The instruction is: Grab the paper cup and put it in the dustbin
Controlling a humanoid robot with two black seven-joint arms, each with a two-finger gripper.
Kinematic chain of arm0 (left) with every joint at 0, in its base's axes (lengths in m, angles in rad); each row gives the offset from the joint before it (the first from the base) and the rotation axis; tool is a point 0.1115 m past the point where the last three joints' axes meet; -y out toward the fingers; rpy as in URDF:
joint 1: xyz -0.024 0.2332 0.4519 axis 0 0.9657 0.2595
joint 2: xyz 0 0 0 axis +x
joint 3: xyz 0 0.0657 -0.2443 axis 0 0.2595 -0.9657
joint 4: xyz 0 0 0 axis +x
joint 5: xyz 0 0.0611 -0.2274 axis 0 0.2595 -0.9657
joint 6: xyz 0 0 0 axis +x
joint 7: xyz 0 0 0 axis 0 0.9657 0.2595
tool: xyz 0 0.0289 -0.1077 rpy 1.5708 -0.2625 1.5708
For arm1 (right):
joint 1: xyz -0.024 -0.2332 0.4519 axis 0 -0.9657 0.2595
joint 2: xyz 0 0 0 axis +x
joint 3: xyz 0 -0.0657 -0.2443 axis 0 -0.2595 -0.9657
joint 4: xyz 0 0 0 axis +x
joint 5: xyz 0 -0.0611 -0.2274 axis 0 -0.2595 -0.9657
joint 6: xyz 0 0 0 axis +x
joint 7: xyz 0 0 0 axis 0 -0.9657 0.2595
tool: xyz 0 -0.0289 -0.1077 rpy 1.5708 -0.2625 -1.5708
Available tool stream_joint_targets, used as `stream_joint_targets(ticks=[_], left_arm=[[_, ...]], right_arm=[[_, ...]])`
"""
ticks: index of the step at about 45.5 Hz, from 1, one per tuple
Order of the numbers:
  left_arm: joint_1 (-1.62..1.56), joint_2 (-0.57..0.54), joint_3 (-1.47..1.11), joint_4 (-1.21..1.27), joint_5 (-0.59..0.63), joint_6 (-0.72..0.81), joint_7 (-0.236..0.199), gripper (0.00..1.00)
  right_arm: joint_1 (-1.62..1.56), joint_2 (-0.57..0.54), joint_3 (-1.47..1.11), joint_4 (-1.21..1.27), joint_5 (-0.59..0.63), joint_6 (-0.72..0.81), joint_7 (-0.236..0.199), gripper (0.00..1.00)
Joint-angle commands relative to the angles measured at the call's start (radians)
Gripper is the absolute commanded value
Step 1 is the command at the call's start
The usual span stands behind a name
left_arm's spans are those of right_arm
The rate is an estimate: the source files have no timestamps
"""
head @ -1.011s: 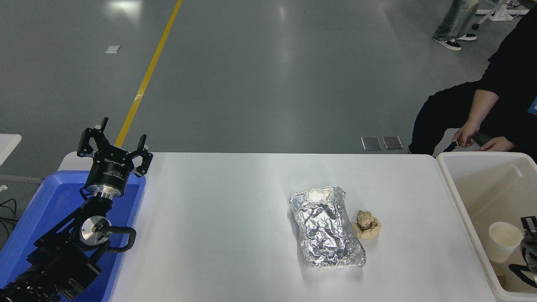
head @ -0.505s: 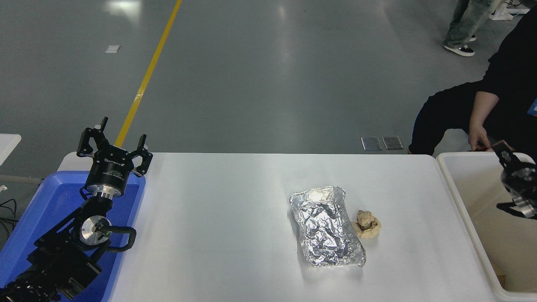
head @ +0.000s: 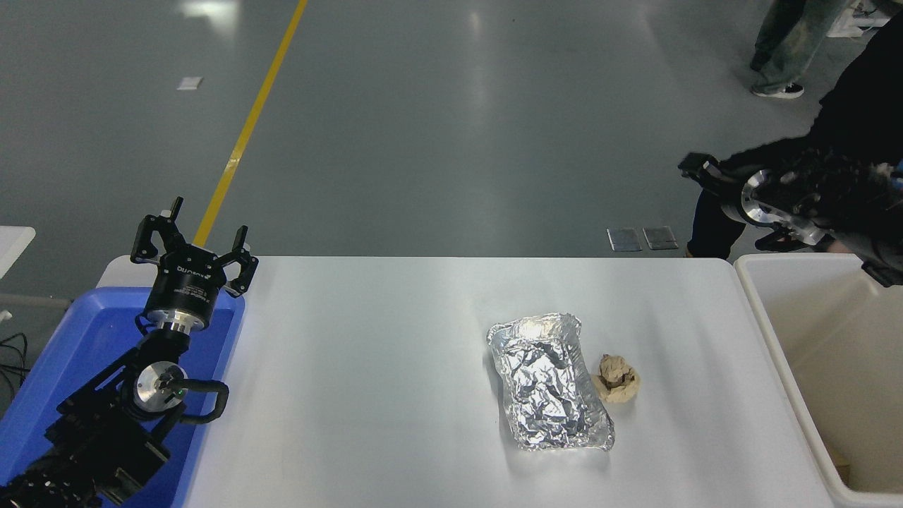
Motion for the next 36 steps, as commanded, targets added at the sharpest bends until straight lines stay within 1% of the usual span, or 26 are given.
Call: stream_joint_targets(ticks=[1, 8, 14, 18, 26, 36], left_arm=[[0.002, 0.0, 0.0, 0.0, 0.0, 0.0, 0.0, 0.98], [0.002, 0.0, -0.002, 0.0, 0.0, 0.001, -0.002, 0.98], [0.002, 0.0, -0.002, 0.0, 0.0, 0.001, -0.002, 0.98], [0.002, 0.0, -0.002, 0.0, 0.0, 0.001, -0.002, 0.98], [0.002, 0.0, -0.002, 0.0, 0.0, 0.001, -0.002, 0.98], [0.002, 0.0, -0.002, 0.0, 0.0, 0.001, -0.003, 0.98]], right_arm=[[0.294, 0.023, -0.074, 0.245, -0.03, 0.234, -0.001, 1.0], [0.455, 0.013, -0.1, 0.46, -0.083, 0.274, 0.0, 1.0], [0.59, -0.029, -0.102, 0.649, -0.126, 0.285, -0.001, 1.0], [0.679, -0.052, -0.102, 0.729, -0.139, 0.316, -0.001, 1.0], [0.793, -0.059, -0.096, 0.786, -0.166, 0.405, -0.001, 1.0], [0.857, -0.037, -0.074, 0.822, -0.171, 0.451, -0.001, 1.0]])
